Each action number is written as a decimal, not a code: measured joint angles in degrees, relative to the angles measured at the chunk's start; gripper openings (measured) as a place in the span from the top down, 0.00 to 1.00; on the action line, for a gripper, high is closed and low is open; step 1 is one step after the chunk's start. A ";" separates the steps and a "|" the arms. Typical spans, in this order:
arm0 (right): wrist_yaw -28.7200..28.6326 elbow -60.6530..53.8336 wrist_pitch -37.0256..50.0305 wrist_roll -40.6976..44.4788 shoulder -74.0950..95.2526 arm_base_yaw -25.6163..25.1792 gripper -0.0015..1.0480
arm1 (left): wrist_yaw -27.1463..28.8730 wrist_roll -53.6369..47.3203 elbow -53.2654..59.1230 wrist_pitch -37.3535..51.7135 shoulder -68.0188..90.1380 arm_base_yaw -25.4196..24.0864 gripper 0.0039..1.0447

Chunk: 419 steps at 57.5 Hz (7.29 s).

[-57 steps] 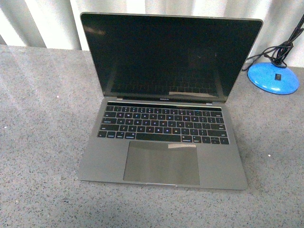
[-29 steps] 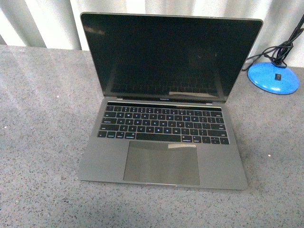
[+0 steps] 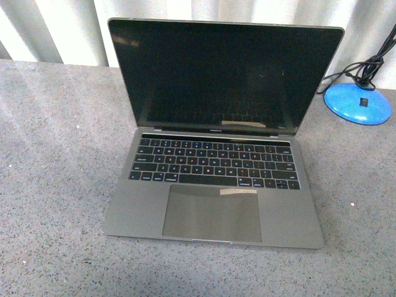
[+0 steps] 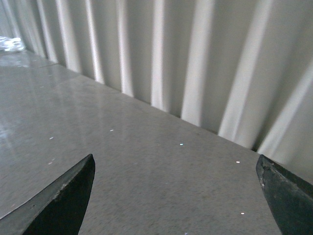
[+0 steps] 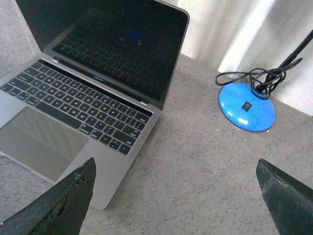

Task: Close laptop

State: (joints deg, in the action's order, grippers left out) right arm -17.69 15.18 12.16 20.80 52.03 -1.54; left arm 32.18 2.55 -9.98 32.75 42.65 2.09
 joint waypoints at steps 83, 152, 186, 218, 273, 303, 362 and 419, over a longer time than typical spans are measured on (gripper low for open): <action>-1.44 48.11 2.62 14.53 48.78 12.41 0.99 | -37.90 -31.06 -55.89 -11.91 62.40 11.76 0.97; -4.83 43.74 5.01 10.69 51.84 10.27 0.99 | -38.93 -33.90 -57.83 -16.17 67.21 15.45 0.97; -5.31 35.10 7.74 7.08 47.65 12.15 0.99 | -39.43 -34.77 -48.26 -16.13 63.87 15.58 0.97; -5.33 26.29 11.43 2.89 45.66 12.66 0.99 | -39.45 -33.99 -43.98 -15.06 61.96 16.15 0.97; -4.39 19.74 16.26 -3.74 47.28 12.72 0.99 | -40.63 -26.08 -36.63 -10.14 61.61 17.38 0.97; -3.58 17.90 18.67 -4.59 49.96 13.79 0.99 | -41.20 -23.19 -35.28 -7.06 64.96 18.56 0.97; -2.75 15.32 21.66 -7.82 54.34 15.41 0.99 | -42.73 -18.53 -32.81 -4.42 68.81 20.17 0.97; -2.25 13.62 23.37 -10.08 56.37 15.74 0.99 | -43.15 -15.85 -30.82 -3.50 70.03 21.66 0.97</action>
State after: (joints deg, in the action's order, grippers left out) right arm -19.94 28.80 35.53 10.72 108.40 14.20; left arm -10.96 -13.30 -40.80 29.26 112.68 23.75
